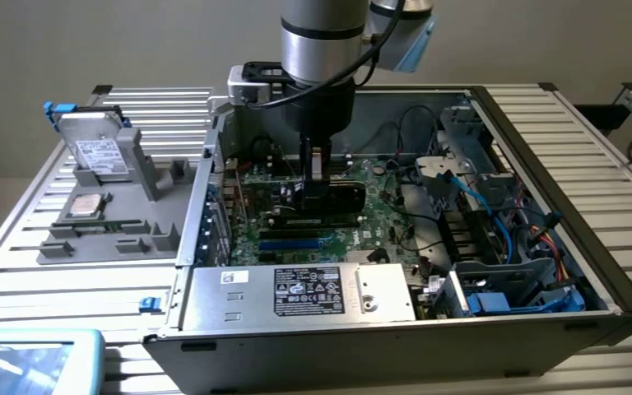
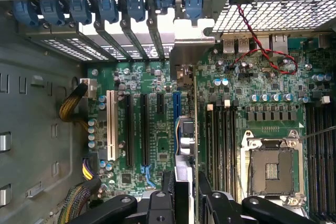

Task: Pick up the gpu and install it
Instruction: 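Insert the gpu into the slot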

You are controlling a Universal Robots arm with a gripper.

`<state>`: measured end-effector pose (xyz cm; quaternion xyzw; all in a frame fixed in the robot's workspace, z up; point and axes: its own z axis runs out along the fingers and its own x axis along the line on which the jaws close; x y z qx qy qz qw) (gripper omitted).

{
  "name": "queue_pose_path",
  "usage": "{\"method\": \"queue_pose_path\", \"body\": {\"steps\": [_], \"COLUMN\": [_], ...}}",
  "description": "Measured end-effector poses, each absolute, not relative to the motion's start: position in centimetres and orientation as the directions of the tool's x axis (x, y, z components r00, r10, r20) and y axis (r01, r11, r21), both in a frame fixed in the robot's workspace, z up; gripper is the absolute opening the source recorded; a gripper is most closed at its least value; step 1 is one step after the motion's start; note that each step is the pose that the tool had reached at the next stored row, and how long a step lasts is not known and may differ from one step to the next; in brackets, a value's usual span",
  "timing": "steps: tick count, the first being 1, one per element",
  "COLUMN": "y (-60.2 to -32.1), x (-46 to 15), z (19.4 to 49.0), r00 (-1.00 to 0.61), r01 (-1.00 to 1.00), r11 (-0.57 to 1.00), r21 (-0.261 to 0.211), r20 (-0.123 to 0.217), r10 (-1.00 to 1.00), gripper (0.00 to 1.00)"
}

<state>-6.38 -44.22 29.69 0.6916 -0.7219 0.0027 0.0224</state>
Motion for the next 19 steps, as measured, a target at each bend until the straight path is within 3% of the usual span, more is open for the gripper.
{"method": "queue_pose_path", "body": {"steps": [19], "y": [-44.8], "x": [-7.6], "z": [27.3], "r00": [-0.042], "r01": [-0.999], "r11": [0.043], "r21": [0.028], "r20": [0.036], "r10": [-0.998], "gripper": [0.28]}}
